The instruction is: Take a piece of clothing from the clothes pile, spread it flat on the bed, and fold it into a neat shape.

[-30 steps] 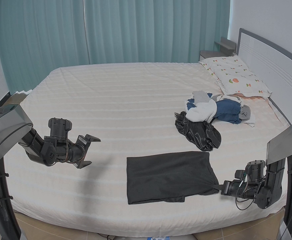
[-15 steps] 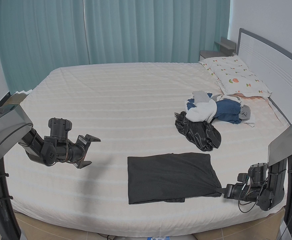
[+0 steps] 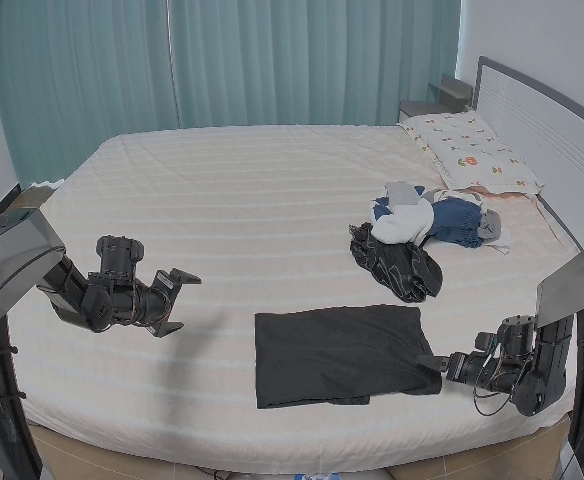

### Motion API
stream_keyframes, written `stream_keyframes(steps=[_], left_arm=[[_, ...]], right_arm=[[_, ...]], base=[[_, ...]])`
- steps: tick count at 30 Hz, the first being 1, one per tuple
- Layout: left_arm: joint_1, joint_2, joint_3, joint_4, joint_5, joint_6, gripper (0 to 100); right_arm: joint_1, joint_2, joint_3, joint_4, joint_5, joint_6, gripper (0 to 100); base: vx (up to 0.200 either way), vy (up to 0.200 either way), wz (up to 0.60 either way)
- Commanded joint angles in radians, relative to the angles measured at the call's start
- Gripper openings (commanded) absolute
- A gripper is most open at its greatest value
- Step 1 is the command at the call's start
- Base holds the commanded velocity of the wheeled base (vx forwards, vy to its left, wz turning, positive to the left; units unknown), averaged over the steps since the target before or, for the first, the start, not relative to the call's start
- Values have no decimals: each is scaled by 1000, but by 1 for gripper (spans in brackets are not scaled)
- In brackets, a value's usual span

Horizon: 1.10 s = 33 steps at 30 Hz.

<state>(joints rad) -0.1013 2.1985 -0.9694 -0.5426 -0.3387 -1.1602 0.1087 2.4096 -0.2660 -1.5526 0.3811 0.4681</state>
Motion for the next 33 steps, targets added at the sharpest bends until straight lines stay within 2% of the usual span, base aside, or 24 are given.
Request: stream_keyframes(steps=[1, 2, 9, 14, 18, 19, 25, 33], left_arm=[[0, 1, 0, 0, 0, 1, 100], [0, 1, 0, 0, 0, 1, 100], [0, 1, 1, 0, 1, 1, 100], [-2, 1, 0, 0, 9, 1, 100], [-11, 9, 1, 0, 17, 20, 100], [-11, 9, 1, 0, 17, 22, 100], [-11, 10, 1, 0, 26, 27, 100], [-11, 10, 1, 0, 27, 27, 100]], right_arm=[[-4, 17, -131, 5, -2, 75, 100], [-4, 20, -136, 6, -2, 78, 100], [-6, 118, -443, 212, -71, 96, 100], [5, 140, -601, 296, -73, 199, 100], [8, 141, -670, 359, -71, 242, 100], [8, 141, -671, 359, -71, 242, 0], [6, 145, -681, 355, -71, 259, 0], [-7, 135, -696, 347, -74, 325, 0]], base=[[0, 0, 0], [0, 0, 0], [0, 0, 0], [0, 0, 0], [0, 0, 0], [0, 0, 0], [0, 0, 0], [0, 0, 0]])
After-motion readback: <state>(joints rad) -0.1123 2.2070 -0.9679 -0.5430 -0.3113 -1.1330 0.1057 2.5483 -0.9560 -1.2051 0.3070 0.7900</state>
